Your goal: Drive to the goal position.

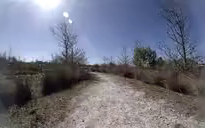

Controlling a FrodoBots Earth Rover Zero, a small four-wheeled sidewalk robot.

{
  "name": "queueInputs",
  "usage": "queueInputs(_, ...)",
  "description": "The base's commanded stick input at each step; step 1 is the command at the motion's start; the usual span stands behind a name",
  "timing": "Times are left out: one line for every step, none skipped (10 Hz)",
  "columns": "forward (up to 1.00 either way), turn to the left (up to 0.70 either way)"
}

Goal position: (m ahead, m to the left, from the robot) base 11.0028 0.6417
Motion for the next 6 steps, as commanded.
queueInputs(0.7, 0.0)
queueInputs(0.7, 0.0)
queueInputs(0.7, 0.0)
queueInputs(0.7, 0.0)
queueInputs(0.7, -0.09)
queueInputs(0.7, -0.3)
